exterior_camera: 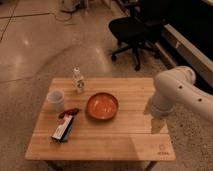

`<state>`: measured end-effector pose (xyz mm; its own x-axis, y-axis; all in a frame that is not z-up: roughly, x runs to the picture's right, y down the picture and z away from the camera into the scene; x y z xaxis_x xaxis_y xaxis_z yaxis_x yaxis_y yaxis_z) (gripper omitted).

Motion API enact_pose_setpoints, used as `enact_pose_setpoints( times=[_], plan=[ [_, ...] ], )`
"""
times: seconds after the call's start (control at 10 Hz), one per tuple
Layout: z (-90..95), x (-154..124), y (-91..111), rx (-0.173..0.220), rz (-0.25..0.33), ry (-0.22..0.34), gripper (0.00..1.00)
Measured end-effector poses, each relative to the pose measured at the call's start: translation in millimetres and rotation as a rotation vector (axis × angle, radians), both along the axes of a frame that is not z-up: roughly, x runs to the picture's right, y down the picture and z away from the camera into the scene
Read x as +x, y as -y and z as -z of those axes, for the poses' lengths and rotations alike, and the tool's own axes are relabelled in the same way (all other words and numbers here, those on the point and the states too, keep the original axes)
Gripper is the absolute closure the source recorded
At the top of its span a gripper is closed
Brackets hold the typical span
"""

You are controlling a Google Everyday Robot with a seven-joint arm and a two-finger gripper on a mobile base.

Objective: Move the arm in a circular motion

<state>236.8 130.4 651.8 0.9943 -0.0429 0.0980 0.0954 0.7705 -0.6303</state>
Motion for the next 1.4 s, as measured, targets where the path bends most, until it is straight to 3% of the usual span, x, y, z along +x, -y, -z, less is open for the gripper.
enact_pose_setpoints(
  times=[0.2, 0.6, 0.8, 1.0, 1.2, 1.4],
  plan=[
    [-24.1, 31, 25, 0.015, -0.029, -0.075, 0.35],
    [-83.6, 33, 79, 0.044, -0.052, -0.166, 0.35],
    [-111.7, 6, 106, 0.061, -0.031, -0.178, 0.35],
    [-133.4, -42, 129, 0.076, 0.008, -0.149, 0.35],
    [-144.4, -104, 142, 0.084, 0.065, -0.087, 0.35],
    [-145.4, -155, 138, 0.080, 0.123, -0.025, 0.35]
  ],
)
